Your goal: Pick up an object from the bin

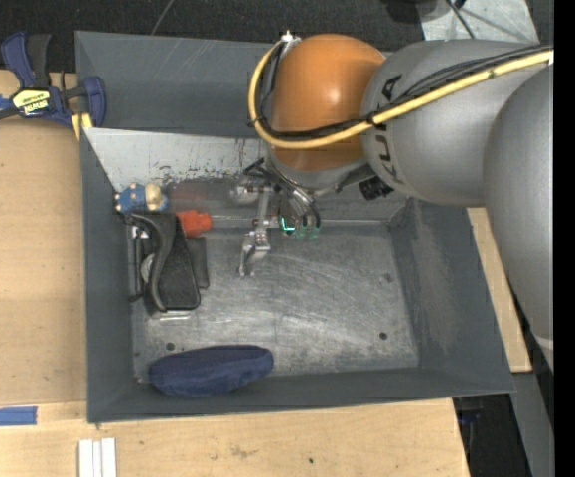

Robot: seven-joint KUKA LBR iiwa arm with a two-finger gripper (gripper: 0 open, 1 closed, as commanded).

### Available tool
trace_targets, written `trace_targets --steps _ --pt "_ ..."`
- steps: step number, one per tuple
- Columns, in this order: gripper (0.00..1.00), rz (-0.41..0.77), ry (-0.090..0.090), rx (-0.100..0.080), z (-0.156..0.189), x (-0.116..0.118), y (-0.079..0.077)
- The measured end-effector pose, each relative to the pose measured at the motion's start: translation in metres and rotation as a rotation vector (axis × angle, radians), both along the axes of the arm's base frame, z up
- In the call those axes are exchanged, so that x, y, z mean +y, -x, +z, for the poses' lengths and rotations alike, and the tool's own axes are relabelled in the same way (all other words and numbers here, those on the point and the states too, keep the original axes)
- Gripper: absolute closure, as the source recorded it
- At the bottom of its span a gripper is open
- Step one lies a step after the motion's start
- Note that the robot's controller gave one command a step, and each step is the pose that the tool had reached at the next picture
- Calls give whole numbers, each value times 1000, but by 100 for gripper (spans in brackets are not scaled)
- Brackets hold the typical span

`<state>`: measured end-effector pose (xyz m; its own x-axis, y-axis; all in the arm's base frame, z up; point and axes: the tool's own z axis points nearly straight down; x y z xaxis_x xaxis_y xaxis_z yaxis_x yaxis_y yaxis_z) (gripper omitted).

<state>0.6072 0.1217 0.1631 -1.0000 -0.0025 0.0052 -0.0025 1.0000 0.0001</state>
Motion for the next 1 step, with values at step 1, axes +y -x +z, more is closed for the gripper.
trace_targets --steps 1 --pt "0 199 -2 -10 -11 44 -18"
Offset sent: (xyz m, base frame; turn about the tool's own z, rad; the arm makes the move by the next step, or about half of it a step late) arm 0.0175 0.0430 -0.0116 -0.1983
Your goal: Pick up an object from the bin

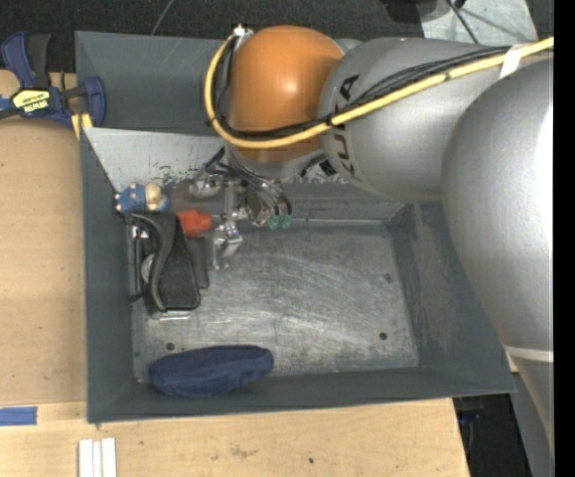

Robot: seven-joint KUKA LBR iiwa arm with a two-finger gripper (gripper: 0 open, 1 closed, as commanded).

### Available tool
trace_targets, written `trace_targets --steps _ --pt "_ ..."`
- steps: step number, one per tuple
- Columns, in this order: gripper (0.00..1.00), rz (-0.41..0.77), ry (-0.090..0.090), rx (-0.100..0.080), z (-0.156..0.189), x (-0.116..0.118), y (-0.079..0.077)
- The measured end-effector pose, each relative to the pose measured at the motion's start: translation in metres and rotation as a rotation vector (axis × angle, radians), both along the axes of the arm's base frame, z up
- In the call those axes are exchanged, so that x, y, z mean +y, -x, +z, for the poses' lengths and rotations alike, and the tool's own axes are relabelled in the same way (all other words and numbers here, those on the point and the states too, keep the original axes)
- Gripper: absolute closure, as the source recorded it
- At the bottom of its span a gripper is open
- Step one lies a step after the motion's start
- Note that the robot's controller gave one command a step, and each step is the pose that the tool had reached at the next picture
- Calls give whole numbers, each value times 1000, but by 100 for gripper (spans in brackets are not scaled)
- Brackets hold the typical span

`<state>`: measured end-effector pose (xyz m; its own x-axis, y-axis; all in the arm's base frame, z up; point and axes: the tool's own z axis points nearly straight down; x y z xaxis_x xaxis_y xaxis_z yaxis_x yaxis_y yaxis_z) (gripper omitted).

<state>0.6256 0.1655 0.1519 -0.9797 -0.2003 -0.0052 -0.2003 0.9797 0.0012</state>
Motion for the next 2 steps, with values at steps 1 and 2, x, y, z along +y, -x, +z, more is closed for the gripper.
trace_targets --steps 1,2 --pt "0 144 0 -15 -52 17 -8" --pt "100 143 -4 -23 -48 18 -9"
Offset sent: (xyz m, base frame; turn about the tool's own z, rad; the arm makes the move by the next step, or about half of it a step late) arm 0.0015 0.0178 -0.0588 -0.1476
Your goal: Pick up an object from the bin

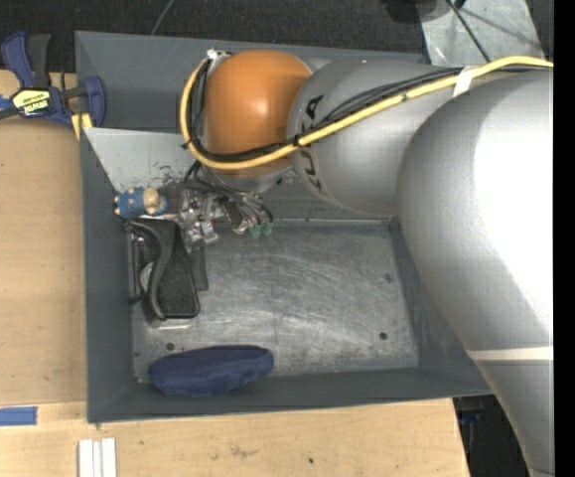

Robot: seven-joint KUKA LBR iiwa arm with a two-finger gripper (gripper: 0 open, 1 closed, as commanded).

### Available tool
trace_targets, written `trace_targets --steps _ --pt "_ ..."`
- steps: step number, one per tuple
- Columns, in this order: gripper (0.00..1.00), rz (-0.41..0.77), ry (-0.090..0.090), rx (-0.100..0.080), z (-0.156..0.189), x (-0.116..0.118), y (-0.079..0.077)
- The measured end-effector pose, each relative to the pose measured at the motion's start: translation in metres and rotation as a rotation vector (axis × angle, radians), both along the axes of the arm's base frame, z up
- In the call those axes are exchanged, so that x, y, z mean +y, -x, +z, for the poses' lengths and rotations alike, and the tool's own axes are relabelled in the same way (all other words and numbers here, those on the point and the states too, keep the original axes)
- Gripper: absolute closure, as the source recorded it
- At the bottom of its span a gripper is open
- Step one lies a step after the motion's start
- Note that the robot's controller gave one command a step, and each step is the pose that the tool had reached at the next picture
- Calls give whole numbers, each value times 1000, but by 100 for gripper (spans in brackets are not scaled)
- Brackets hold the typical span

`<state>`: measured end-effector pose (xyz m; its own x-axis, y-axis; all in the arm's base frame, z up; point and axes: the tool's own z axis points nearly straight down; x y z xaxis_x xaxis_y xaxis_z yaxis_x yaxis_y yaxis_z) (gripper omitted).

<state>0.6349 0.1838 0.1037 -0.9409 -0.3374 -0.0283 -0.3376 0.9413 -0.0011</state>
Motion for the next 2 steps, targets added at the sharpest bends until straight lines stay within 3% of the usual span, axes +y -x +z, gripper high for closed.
trace_targets --steps 1,2 --pt "100 23 6 19 128 -5 93" --pt "100 -97 4 24 32 39 37"
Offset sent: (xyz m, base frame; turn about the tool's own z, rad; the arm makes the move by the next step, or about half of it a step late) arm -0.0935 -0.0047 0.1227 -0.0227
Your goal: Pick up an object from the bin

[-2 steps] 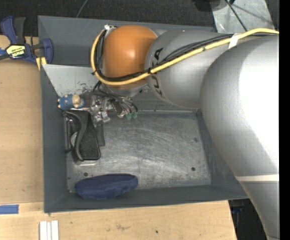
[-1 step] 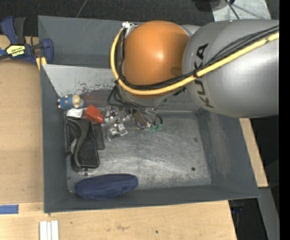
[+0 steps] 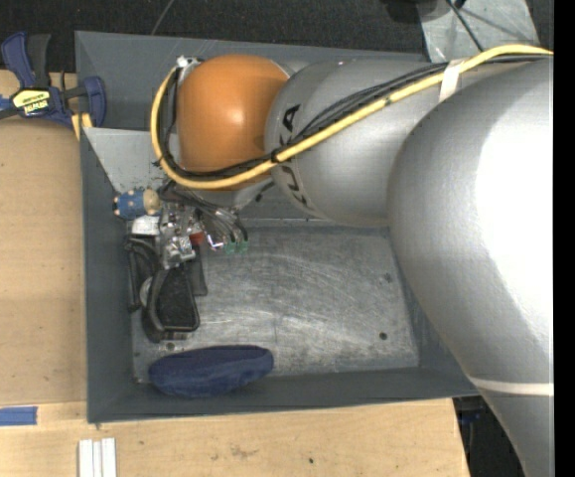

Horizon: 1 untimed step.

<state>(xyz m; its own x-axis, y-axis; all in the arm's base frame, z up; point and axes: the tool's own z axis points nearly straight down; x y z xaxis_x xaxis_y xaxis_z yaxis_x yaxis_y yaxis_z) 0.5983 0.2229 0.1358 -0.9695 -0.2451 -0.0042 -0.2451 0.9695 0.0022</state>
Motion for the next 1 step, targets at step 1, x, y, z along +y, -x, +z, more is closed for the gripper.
trace_targets --steps 1 --pt "100 154 0 -28 -13 5 -1"
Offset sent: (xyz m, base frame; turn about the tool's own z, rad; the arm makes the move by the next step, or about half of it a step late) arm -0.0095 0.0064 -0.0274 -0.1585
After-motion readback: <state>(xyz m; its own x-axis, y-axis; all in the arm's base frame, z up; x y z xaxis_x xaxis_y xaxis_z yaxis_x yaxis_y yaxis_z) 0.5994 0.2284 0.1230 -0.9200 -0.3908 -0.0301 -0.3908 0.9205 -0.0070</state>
